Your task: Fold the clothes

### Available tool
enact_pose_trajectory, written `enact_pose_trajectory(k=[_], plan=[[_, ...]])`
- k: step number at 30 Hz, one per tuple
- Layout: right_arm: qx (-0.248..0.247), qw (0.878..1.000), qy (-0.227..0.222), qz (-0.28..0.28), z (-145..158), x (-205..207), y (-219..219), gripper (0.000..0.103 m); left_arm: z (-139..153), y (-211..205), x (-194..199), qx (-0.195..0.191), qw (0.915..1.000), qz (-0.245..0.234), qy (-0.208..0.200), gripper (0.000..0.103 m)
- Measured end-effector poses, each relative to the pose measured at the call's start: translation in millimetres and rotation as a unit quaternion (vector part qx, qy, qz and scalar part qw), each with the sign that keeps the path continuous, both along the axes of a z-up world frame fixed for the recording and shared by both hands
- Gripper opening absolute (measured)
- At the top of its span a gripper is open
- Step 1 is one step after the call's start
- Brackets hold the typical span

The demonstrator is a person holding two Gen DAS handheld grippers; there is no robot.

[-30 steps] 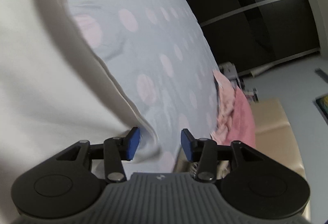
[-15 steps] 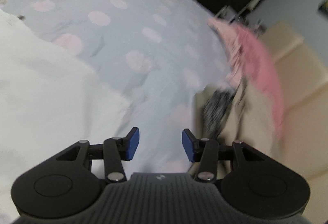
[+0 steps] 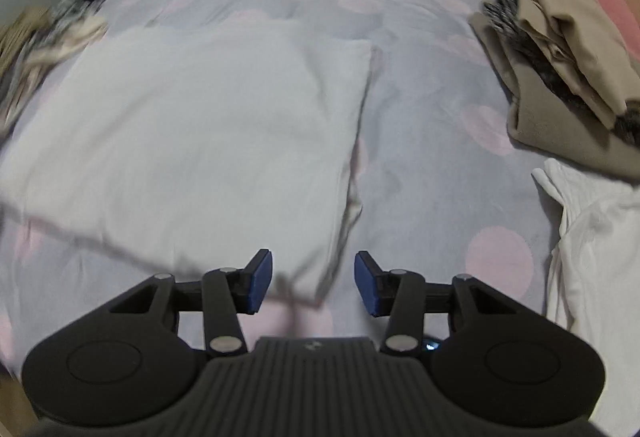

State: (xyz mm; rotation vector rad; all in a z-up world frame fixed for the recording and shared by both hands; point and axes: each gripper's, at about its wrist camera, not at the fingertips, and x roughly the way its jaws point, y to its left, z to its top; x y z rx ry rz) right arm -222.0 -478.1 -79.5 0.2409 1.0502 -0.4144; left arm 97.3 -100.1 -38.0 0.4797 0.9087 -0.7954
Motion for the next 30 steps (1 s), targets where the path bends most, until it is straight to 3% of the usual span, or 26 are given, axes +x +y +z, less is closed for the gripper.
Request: enact_pose_trajectory(k=[2, 6, 9, 11, 12, 14, 16, 23, 25, 28, 30], plan=[[-0.013, 1.0, 0.01, 0.027, -11.4, -7.5, 6.8, 0.039, -7.2, 3.3, -7.5, 0.011, 0.9997, -0.019, -0.007, 0.052], [-0.017, 0.999, 0.013, 0.043, -27.2, -10.7, 12.9, 0.035, -25.2, -1.3, -21.2, 0.037, 0.9976, -0.057, -0.012, 0.052], [-0.025, 0.998, 0.011, 0.05, -31.9, -8.6, 18.4, 0.024, -33.1, -9.8, -29.4, 0.054, 0.9949, -0.075, -0.039, 0.05], [-0.038, 0.998, 0.01, 0.051, -33.7, -6.4, 22.2, 0.006, -35.9, -13.4, -27.6, 0.05, 0.9958, -0.072, -0.026, 0.033], [-0.037, 0.998, 0.007, 0.051, -32.7, -7.4, 22.6, 0.004, -36.5, -14.0, -24.9, 0.044, 0.9968, -0.066, -0.011, 0.018], [-0.036, 0.998, 0.005, 0.051, -30.5, -9.9, 23.0, 0.001, -35.4, -12.9, -22.0, 0.036, 0.998, -0.053, 0.0, 0.006], [-0.038, 0.998, 0.011, 0.05, -28.6, -12.9, 21.2, 0.0, -33.3, -11.3, -19.9, 0.038, 0.9983, -0.043, 0.001, 0.0], [-0.042, 0.998, 0.033, 0.013, -23.0, -23.3, 2.0, 0.0, -26.9, -3.5, -12.0, 0.056, 0.9984, -0.008, -0.008, 0.0], [-0.019, 1.0, 0.016, -0.011, -14.3, -25.9, -7.2, 0.001, -21.4, -0.9, -10.5, 0.052, 0.9986, 0.001, -0.008, 0.0], [0.017, 0.999, -0.023, -0.043, -0.6, -30.6, -17.7, 0.007, -11.3, 4.1, -7.8, 0.039, 0.9991, 0.016, -0.003, 0.003], [0.04, 0.996, -0.043, -0.066, 4.8, -31.8, -23.5, 0.025, -6.9, 5.0, -5.1, 0.018, 0.999, 0.04, -0.002, 0.011]])
